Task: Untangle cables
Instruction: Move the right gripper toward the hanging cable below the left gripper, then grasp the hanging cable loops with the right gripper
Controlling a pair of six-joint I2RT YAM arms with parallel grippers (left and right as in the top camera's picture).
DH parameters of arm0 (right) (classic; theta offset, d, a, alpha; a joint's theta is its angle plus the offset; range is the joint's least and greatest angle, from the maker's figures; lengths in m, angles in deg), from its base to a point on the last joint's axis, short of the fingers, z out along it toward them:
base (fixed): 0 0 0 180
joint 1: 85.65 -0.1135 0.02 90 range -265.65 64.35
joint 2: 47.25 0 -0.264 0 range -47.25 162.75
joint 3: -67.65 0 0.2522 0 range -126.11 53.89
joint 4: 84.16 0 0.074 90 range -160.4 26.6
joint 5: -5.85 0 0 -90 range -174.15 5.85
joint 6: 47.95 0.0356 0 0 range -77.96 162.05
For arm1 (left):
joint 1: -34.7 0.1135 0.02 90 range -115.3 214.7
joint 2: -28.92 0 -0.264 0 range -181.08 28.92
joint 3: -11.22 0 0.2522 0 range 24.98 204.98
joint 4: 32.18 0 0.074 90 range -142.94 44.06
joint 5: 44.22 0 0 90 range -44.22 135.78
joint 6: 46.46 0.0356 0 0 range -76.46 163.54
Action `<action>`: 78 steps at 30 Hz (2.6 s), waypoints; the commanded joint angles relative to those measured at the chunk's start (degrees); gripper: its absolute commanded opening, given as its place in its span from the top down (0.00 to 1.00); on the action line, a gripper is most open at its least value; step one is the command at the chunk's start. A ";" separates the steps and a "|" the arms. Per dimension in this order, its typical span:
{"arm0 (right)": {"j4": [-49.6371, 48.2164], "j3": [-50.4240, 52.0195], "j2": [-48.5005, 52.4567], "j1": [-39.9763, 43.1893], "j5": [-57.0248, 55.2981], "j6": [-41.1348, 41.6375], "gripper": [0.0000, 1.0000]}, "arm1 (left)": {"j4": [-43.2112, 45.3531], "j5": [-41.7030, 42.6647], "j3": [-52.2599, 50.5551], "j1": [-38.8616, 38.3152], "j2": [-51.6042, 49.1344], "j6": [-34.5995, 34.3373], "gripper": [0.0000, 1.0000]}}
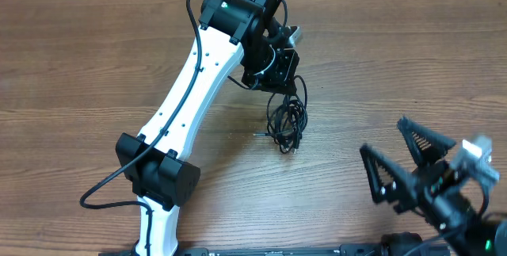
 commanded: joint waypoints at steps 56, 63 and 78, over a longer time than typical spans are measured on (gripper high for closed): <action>-1.51 -2.71 46.31 -14.27 -7.89 19.10 0.49 | 1.38 37.09 0.61 13.88 1.01 -12.85 0.96; -5.51 -2.71 49.44 -14.27 -0.98 19.56 0.48 | 1.38 34.21 0.61 13.86 1.01 -12.85 0.96; -5.57 -2.71 51.63 -15.93 0.13 20.33 0.59 | 1.40 34.27 0.61 13.86 1.01 -12.87 0.96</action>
